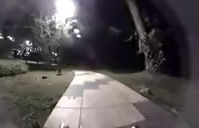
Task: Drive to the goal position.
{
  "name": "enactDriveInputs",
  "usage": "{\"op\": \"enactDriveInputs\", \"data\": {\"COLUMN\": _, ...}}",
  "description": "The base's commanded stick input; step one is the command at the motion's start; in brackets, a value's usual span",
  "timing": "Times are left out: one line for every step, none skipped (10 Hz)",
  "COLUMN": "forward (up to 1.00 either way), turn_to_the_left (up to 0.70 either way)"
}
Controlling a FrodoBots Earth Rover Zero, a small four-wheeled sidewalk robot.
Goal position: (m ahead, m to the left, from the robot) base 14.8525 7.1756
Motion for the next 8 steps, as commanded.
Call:
{"op": "enactDriveInputs", "data": {"forward": 0.45, "turn_to_the_left": 0.10}}
{"op": "enactDriveInputs", "data": {"forward": 0.45, "turn_to_the_left": 0.27}}
{"op": "enactDriveInputs", "data": {"forward": 0.45, "turn_to_the_left": 0.27}}
{"op": "enactDriveInputs", "data": {"forward": 0.45, "turn_to_the_left": 0.27}}
{"op": "enactDriveInputs", "data": {"forward": 0.45, "turn_to_the_left": 0.27}}
{"op": "enactDriveInputs", "data": {"forward": 0.45, "turn_to_the_left": 0.27}}
{"op": "enactDriveInputs", "data": {"forward": 0.45, "turn_to_the_left": 0.27}}
{"op": "enactDriveInputs", "data": {"forward": 0.45, "turn_to_the_left": 0.27}}
